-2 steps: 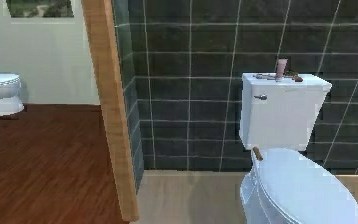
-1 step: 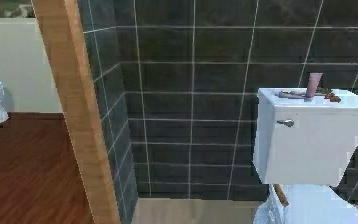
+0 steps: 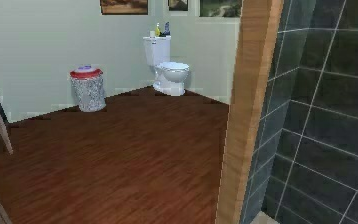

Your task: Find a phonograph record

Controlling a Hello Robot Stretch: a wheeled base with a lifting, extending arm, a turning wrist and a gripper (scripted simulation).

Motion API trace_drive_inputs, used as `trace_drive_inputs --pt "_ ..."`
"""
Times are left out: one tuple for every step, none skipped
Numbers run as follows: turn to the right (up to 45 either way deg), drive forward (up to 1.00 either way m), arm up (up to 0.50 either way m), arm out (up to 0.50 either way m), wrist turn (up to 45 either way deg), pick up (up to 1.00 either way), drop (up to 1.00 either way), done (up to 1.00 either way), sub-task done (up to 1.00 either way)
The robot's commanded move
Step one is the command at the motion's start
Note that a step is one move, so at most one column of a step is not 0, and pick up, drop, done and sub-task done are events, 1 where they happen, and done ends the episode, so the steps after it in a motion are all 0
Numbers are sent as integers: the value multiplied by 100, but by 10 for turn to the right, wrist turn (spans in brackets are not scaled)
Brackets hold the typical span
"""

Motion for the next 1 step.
trace_drive_inputs --pt "-120 0 0 0 0 0 0 0 0"
